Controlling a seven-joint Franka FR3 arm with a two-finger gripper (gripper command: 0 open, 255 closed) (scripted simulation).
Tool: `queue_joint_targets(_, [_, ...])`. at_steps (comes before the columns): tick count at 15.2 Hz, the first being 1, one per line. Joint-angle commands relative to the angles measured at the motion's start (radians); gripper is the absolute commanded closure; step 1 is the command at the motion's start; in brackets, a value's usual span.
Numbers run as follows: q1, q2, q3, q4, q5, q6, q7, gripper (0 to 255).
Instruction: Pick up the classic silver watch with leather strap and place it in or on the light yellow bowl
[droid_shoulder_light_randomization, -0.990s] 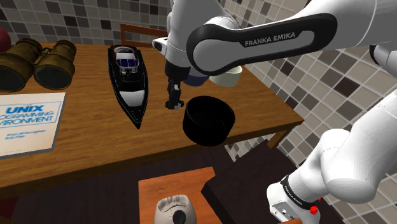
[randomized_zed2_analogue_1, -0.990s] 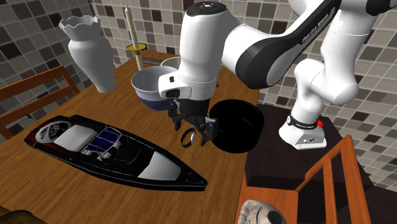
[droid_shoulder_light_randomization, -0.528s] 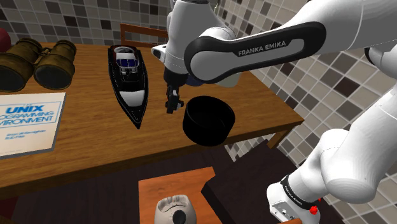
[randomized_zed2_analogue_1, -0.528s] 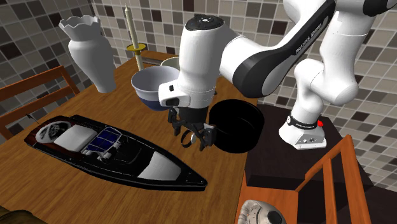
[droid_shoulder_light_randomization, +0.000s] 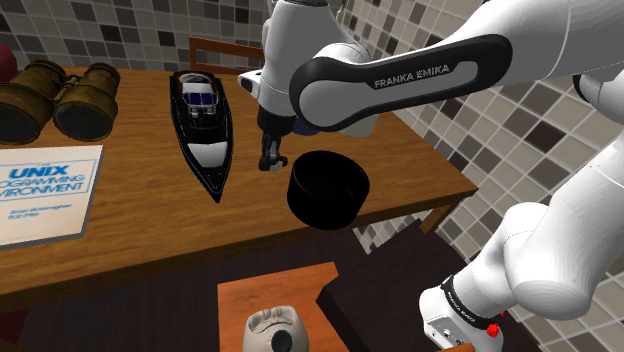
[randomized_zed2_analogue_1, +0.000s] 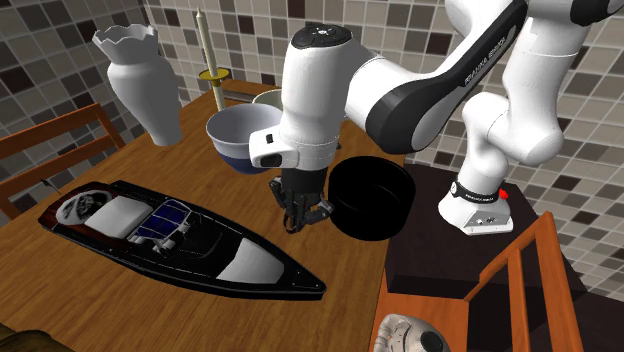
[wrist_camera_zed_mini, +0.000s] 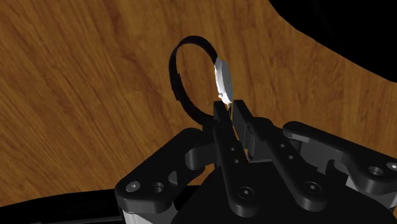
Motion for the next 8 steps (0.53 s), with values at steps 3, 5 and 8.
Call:
queue_joint_targets(3, [0.000,0.000,0.000,0.000,0.000,0.000,0.000,255])
queue_joint_targets(5, [0.000,0.000,0.000,0.000,0.000,0.000,0.000,255])
queue_joint_targets(8, [0.000,-0.009,0.000,0.017,0.003,-0.025,-0.003,255])
